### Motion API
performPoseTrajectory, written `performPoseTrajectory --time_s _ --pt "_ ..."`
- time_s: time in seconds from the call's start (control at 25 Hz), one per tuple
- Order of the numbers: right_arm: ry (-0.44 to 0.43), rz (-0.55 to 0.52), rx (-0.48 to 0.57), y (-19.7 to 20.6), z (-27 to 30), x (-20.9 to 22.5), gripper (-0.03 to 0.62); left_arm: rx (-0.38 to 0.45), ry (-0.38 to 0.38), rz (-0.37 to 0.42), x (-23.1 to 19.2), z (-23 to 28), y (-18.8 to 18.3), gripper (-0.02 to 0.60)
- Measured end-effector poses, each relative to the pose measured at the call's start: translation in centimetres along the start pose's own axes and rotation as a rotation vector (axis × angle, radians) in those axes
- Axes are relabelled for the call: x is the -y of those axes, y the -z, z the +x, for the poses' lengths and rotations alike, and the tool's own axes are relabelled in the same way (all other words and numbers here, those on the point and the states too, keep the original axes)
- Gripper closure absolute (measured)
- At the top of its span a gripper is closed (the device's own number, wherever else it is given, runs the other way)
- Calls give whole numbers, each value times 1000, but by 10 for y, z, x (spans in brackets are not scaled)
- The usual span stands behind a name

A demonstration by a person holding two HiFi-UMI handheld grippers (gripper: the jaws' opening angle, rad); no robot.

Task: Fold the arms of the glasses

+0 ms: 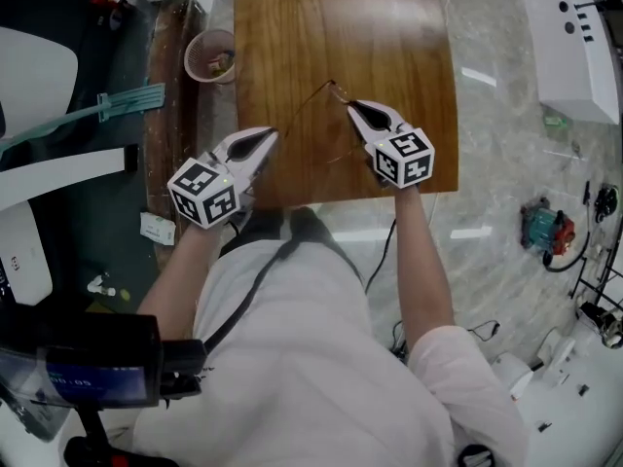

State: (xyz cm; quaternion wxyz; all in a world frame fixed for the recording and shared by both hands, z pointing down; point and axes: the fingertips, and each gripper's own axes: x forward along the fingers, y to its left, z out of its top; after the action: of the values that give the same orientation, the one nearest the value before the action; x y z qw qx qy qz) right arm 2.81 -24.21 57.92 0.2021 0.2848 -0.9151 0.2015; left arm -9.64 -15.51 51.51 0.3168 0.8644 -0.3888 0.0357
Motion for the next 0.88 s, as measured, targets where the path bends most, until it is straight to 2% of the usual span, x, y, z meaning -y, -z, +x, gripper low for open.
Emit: performPoseTrajectory --time_s 0.08,0.16,0.2,0.32,0.48,0.64,0.72,0.88 --pt "-40 57 91 -15 -19 -14 553 1 50 -36 6 -6 -5 571" --pt "-73 104 165 -29 -48 -26 553 -7 132 -84 29 -11 -13 491" --pt "-84 123 195 -35 -65 -31 553 -9 169 -94 45 -14 -18 471" --pt "-101 158 260 -42 -103 -43 553 -8 260 -89 83 -22 -30 466" --pt "-90 214 342 -40 -125 -44 553 -7 358 -55 108 -27 -35 466" --pt "-159 320 453 -45 -144 -51 553 -1 451 -127 124 -28 -38 468" --pt "-227 365 503 -49 -152 -57 553 -14 551 -173 138 -30 -39 482" --pt "-334 385 551 -57 -161 -70 553 -28 814 -263 175 -43 -49 489"
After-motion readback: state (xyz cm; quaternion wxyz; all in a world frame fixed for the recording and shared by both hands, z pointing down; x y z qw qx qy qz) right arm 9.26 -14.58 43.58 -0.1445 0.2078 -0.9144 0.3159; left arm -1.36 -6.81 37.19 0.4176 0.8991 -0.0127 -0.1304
